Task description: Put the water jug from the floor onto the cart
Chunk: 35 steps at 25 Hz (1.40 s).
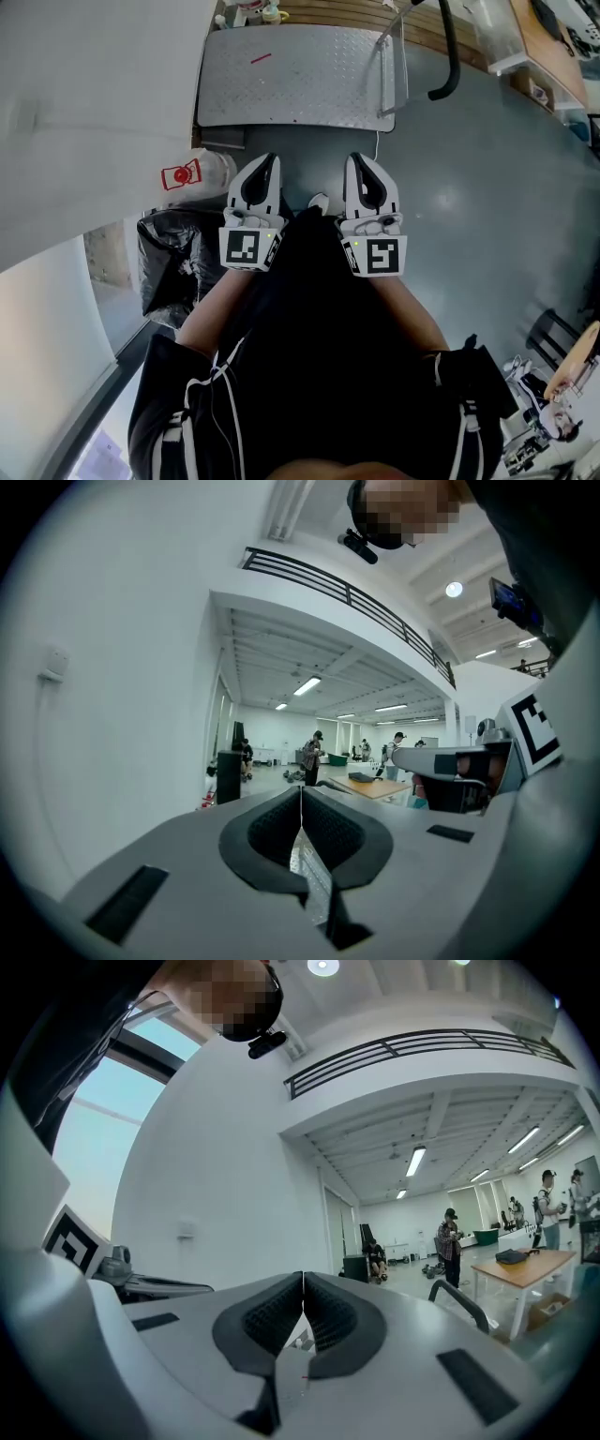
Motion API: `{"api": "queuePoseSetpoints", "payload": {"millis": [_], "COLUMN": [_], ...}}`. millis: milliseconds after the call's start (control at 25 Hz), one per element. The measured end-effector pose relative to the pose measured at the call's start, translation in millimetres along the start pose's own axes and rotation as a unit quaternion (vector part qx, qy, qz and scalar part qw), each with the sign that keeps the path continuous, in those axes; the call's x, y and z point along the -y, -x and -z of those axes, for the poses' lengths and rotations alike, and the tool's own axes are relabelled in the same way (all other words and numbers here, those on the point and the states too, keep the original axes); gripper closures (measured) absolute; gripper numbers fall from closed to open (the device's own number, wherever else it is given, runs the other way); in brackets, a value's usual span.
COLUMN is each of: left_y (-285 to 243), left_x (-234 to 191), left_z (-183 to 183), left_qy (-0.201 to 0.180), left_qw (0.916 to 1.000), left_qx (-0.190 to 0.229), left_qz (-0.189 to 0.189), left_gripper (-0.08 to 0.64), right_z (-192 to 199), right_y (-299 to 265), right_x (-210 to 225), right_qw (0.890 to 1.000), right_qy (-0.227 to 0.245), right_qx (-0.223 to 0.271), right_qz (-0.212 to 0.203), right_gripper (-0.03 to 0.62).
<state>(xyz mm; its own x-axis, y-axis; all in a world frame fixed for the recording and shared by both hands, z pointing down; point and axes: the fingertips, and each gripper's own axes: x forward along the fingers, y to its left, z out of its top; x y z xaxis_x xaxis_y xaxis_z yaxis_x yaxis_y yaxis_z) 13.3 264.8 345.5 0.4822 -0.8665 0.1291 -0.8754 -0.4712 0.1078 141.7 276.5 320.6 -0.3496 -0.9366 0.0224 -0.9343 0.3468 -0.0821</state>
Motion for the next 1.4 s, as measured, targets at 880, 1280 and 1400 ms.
{"api": "queuePoseSetpoints", "payload": {"millis": [880,1280,1400], "left_y": [-68,-107,-122], "left_x": [-49,-130,-157], "left_z": [1,-12,-18], "left_qy": [0.029,0.046,0.054], "left_qw": [0.9991,0.9988,0.9984], "left_qx": [-0.021,-0.01,-0.01], "left_qz": [0.022,0.012,0.013], "left_gripper": [0.54,0.54,0.54], "right_z": [10,10,3], "right_y": [-65,-163,-193], "right_x": [29,-3,-10], "right_qw": [0.998,0.998,0.998], "right_qy": [0.003,0.024,0.033], "right_qx": [-0.034,-0.055,-0.06], "right_qz": [0.043,0.009,0.007], "right_gripper": [0.574,0.574,0.574]}}
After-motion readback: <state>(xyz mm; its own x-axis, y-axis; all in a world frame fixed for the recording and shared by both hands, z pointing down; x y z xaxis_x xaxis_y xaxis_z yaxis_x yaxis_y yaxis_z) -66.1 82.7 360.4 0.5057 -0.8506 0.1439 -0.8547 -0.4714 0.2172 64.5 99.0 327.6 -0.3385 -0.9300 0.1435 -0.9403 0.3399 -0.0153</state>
